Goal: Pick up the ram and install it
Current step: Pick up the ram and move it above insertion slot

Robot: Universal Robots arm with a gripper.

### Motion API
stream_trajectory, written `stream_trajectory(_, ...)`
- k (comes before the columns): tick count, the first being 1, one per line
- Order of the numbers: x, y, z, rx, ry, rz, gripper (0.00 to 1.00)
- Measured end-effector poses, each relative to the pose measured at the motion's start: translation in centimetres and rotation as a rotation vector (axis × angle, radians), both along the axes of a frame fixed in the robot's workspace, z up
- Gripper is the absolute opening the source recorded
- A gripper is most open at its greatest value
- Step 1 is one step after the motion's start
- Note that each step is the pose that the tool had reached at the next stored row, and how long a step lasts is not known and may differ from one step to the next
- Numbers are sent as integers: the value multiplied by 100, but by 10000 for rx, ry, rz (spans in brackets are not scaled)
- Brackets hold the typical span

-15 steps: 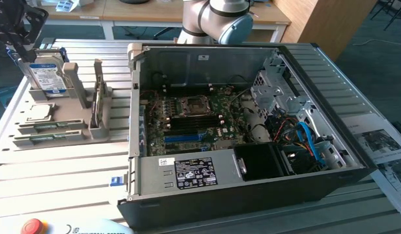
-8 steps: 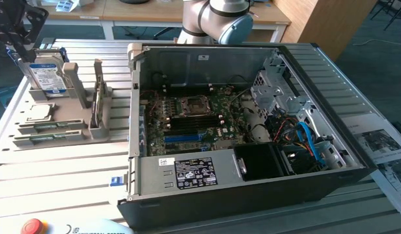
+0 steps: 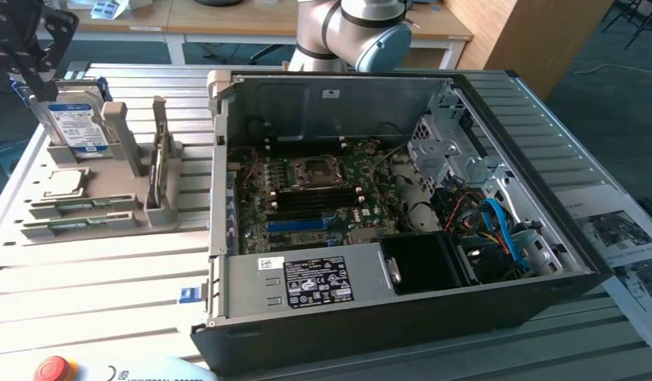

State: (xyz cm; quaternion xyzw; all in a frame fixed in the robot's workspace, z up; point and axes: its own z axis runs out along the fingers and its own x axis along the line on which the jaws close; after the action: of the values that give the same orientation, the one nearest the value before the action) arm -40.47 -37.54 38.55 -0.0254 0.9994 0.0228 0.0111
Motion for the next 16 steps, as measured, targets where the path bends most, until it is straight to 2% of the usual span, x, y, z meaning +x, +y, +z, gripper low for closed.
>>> stream_trajectory(16, 0, -2, 0, 0, 0, 1572, 11)
